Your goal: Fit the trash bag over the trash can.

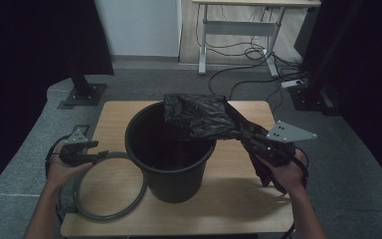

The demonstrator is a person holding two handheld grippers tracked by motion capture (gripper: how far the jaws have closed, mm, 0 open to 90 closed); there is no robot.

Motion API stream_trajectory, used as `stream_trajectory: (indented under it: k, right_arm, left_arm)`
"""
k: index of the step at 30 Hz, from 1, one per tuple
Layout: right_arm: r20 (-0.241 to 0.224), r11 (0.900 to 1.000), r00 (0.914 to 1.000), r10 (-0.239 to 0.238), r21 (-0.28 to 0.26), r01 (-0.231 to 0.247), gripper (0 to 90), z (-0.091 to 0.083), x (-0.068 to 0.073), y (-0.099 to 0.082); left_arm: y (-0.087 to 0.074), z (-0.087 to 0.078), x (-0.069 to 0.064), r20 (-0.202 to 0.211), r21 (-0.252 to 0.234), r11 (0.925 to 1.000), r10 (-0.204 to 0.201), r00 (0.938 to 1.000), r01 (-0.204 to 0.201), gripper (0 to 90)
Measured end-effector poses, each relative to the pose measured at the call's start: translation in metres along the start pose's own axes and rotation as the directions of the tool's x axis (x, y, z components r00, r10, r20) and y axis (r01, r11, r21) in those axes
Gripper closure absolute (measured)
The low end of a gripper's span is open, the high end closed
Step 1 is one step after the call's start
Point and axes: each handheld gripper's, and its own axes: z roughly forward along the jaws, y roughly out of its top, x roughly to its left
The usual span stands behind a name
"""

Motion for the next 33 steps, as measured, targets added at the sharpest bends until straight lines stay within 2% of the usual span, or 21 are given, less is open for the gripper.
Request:
stream_trajectory:
  k: [6,16,25,33]
  right_arm:
    - [-0.026,0.9999,0.9996,-0.011,0.011,0.011,89.1,0.014,0.009,0.003]
    - [-0.051,0.9994,0.9985,-0.019,0.027,0.02,88.7,0.028,0.017,0.001]
    - [-0.06,1.0,0.9982,0.002,0.008,-0.001,87.4,0.029,0.016,-0.002]
    - [-0.055,0.9999,0.9984,-0.012,0.006,0.012,88.2,0.027,0.017,0.002]
  left_arm:
    - [0.0,0.0,0.0,0.001,-0.008,1.0,-0.003,1.0,0.003,37.8]
    - [0.003,0.001,-0.005,0.013,-0.015,0.9998,0.013,0.9998,-0.013,37.7]
    - [0.002,0.003,-0.006,0.015,-0.016,0.9998,0.013,0.9998,-0.013,37.8]
    - [0.007,-0.006,-0.009,0.023,-0.045,0.9988,0.019,0.9995,-0.018,37.8]
